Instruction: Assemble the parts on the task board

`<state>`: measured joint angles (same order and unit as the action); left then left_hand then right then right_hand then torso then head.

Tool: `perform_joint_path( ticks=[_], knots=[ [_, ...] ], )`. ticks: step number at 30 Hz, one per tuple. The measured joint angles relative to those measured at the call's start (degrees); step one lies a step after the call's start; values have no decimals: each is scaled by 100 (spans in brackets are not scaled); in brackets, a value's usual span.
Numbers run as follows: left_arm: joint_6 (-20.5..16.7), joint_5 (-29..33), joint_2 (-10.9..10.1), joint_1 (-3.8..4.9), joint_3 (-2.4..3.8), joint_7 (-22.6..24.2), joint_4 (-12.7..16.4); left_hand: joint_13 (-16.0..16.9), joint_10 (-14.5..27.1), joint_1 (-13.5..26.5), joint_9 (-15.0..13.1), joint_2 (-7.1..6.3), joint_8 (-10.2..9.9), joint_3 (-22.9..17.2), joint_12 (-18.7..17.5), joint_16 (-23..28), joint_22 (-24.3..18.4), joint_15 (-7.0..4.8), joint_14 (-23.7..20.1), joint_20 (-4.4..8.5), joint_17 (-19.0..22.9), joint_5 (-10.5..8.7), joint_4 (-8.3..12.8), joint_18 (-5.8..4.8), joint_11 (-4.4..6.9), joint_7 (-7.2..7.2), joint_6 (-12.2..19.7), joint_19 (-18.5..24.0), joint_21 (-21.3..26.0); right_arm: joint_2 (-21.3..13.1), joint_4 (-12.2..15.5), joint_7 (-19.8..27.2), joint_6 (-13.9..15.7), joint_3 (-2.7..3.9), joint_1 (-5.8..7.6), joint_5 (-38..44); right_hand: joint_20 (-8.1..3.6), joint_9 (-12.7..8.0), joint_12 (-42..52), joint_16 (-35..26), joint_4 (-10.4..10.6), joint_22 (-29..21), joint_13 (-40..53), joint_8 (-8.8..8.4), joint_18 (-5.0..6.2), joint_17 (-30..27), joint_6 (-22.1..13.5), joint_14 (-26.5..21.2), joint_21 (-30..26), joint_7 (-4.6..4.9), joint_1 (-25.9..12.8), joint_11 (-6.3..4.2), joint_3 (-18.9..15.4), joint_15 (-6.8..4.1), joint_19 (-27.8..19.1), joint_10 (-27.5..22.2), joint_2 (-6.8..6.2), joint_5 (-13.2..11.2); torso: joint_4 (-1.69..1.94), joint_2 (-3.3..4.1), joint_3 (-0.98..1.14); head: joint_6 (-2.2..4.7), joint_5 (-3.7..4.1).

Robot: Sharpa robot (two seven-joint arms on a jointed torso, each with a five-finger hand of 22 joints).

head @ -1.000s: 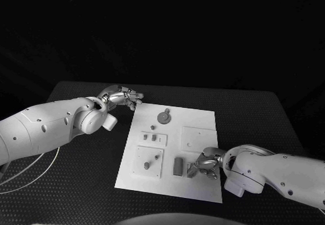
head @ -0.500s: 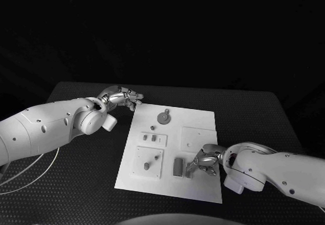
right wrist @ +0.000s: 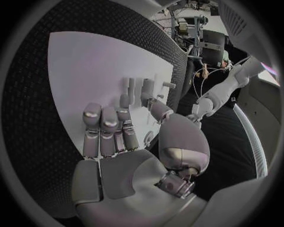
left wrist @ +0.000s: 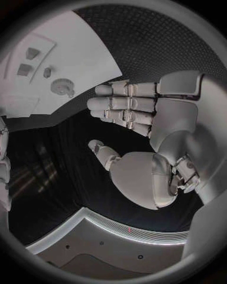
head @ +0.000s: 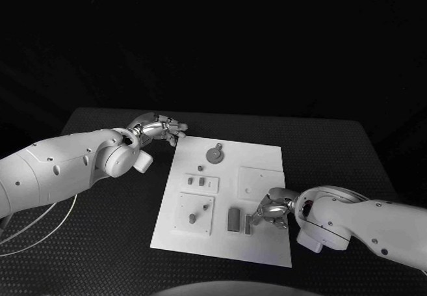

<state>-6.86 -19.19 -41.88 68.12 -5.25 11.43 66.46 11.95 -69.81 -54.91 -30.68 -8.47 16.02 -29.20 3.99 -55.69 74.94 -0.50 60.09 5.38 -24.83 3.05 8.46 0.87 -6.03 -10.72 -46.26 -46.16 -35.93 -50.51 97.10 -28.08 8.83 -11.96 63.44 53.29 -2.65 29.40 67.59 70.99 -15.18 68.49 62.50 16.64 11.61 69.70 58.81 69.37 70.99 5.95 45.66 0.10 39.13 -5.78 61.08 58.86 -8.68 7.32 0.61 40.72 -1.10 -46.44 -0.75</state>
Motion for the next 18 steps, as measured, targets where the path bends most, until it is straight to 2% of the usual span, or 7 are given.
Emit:
perform_joint_path(
  ticks=[12,16,18],
  knots=[
    [2,-5,-1,0,0,-4,1,0,0,0,0,0,-4,0,0,0,-1,0,0,0,-5,0,0,0,0,0,0,0,0,-8,-13,-21,16,1,1,278,0,0,0,0,0,-14,0,0,1,0,2,-7,0,-2,67,1,0,7,0,-1,-67,-70,-2,0,5,13,1],
    [1,-6,0,0,0,-4,2,0,0,0,0,0,17,0,0,0,-1,0,0,0,-5,0,0,0,0,0,0,0,0,-36,-149,72,60,0,6,297,1,-16,0,-37,0,-27,-1,-1,2,-33,-15,-12,-2,11,105,1,0,3,0,-1,-105,-118,-2,-1,7,35,15],
    [-11,-6,5,0,0,11,5,0,0,0,0,0,18,0,0,0,-1,0,0,0,-5,0,0,0,0,0,0,0,0,-23,-306,231,107,-2,31,244,8,-36,0,-70,21,-42,-1,-18,3,-48,-97,-31,-5,3,172,10,21,-13,-10,-11,-172,-155,-5,-2,7,63,32]
  ],
)
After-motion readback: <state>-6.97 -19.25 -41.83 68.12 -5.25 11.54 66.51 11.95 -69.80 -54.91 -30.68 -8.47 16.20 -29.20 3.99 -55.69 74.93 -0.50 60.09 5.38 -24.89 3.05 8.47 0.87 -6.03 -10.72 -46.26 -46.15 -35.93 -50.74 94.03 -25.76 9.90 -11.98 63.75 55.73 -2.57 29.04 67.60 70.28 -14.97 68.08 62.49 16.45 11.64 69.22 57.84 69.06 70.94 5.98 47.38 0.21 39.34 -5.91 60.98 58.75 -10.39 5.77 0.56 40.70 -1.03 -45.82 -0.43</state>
